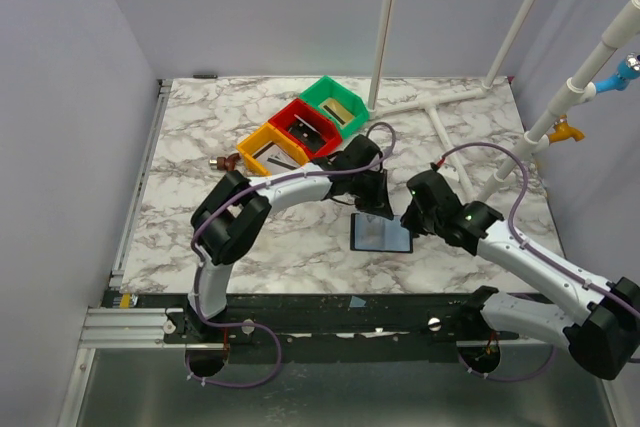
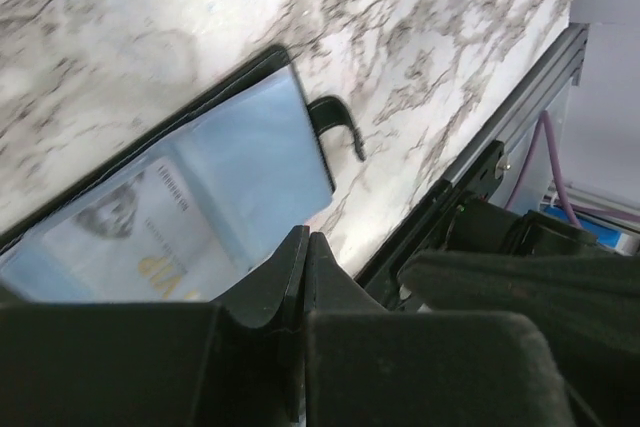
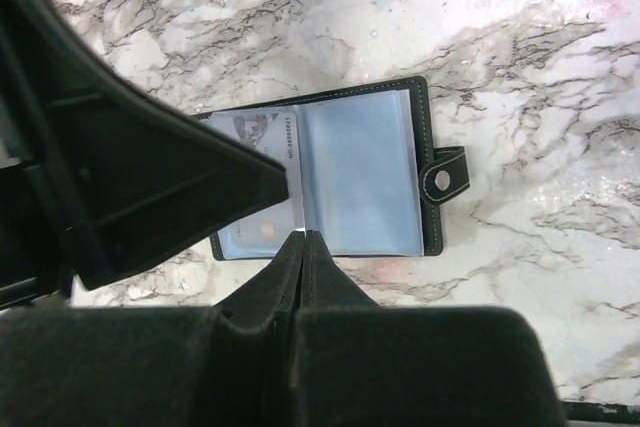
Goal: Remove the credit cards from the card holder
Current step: Remove the credit card from the card holder.
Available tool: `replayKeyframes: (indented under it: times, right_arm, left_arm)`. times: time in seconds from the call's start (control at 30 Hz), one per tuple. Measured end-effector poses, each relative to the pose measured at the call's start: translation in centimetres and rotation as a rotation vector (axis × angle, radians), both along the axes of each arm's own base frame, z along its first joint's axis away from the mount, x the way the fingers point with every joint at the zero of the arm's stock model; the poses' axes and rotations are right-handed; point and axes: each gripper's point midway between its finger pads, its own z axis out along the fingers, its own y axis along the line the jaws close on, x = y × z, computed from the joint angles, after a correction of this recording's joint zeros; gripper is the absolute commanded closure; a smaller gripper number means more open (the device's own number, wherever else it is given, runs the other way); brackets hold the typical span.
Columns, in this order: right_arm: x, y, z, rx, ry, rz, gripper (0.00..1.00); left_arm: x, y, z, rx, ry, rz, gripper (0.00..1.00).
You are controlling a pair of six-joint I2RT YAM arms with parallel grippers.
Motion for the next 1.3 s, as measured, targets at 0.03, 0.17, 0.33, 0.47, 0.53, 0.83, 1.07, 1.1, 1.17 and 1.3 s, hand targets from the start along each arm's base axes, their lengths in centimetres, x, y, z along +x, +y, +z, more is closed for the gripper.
replayKeyframes:
  times: [0.03,0.17,0.33,0.47,0.53,0.83,1.07,1.1,1.17,1.3]
  right_arm:
    - [0.0,0.1,-0.1,0.000,0.005,0.003,0.99]
    - [0.2,0.7,-0.6,0.003,0.018,0.023,0.99]
    - [0.5,1.7,-1.5,0.009,0.041,0.058,0.89]
    - [0.7,2.5,-2.8,0.002,0.074,0.084,0.79]
    - [0.7,2.7,-3.5,-0.003,0.090,0.095,0.73]
    - [1.0,4.3,-5.4,0.024,0.129,0.134,0.59]
    - [0.9,4.8,-6.1,0.056,0.135,0.143,0.56]
    - [0.9,4.8,-6.2,0.064,0.134,0.141,0.56]
    - [0.9,4.7,-6.5,0.077,0.137,0.138,0.57]
    - [0.8,3.9,-7.4,0.107,0.155,0.112,0.57]
  left_arm:
    - [0.0,0.3,0.0,0.001,0.000,0.004,1.00]
    - [0.2,2.6,-0.1,0.025,-0.009,0.037,1.00]
    - [0.1,5.5,-0.2,0.053,-0.020,0.076,1.00]
    - [0.0,7.4,-0.2,0.061,-0.026,0.103,0.99]
    - [0.0,8.2,-0.4,0.065,-0.027,0.113,0.99]
    - [-0.3,9.0,-1.2,0.073,-0.027,0.113,1.00]
    - [0.0,8.5,-1.0,0.047,-0.037,0.109,1.00]
    - [0.0,8.4,-1.2,0.047,-0.036,0.108,1.00]
    - [0.0,8.3,-1.5,0.050,-0.029,0.107,1.00]
    - [-0.1,8.2,-2.4,0.062,-0.012,0.106,1.00]
